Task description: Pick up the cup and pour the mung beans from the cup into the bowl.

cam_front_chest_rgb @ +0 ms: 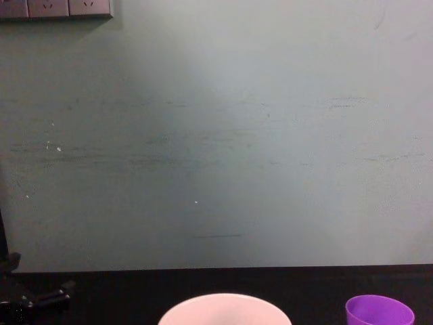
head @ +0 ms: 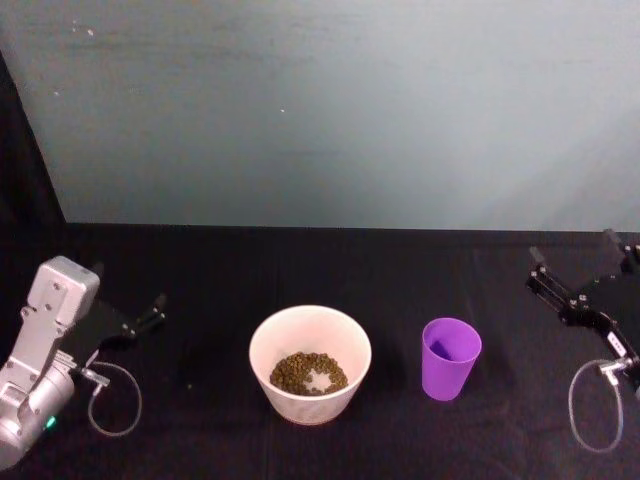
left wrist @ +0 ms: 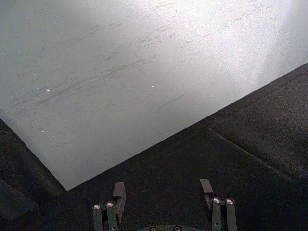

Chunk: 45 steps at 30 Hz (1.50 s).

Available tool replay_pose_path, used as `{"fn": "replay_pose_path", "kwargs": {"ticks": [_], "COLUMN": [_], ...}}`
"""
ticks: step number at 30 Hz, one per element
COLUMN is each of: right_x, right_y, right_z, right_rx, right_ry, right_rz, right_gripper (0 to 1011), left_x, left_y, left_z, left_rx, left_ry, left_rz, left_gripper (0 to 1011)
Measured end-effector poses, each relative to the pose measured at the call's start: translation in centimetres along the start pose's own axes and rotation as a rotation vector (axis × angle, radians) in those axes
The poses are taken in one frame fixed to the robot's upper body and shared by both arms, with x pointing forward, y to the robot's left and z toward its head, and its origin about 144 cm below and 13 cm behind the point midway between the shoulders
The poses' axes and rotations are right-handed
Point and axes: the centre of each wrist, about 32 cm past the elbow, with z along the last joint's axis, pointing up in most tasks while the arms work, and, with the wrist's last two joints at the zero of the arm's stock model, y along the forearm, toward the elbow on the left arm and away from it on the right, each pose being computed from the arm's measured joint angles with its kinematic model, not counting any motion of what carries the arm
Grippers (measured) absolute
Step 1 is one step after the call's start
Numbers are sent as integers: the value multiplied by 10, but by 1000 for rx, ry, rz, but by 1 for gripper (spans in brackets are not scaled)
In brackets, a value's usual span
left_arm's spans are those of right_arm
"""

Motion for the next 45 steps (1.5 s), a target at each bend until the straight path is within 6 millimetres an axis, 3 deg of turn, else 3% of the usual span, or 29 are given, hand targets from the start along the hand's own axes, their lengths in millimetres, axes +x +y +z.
{"fn": "replay_pose_path", "kwargs": {"ticks": [45], "right_x": [-1], "right_y": [1], "right_z": [1], "right_rx": [0], "right_ry": [-1], "right_rz": [-1], "right_gripper": [1003], "left_x": [0], "left_y": [0], "left_z": [0], "left_rx": [0], "left_ry": [0], "left_rz": [0], "left_gripper": [1000]}}
